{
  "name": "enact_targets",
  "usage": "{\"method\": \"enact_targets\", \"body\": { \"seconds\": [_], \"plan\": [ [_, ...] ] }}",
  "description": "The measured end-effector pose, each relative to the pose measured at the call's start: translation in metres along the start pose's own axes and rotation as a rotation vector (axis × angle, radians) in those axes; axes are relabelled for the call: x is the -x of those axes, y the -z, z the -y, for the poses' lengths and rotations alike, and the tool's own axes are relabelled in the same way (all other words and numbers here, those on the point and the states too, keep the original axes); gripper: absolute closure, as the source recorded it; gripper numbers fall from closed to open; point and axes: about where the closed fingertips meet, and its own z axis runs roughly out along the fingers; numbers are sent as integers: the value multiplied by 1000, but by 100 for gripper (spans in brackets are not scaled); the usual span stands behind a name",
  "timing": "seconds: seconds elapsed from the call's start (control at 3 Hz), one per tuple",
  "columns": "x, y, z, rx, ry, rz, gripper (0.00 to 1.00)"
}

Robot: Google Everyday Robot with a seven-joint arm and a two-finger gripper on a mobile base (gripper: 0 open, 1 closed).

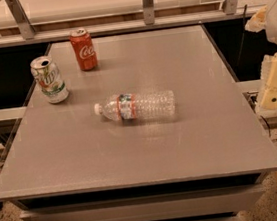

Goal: Place water bottle upright

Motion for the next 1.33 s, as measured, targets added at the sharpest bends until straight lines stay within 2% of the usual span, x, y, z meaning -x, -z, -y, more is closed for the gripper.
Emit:
{"method": "enact_targets", "body": {
  "seconds": [0.67,1.33],
  "plan": [
    [7,1,1,1,16,21,0],
    [55,-10,0,26,147,39,0]
  ]
}}
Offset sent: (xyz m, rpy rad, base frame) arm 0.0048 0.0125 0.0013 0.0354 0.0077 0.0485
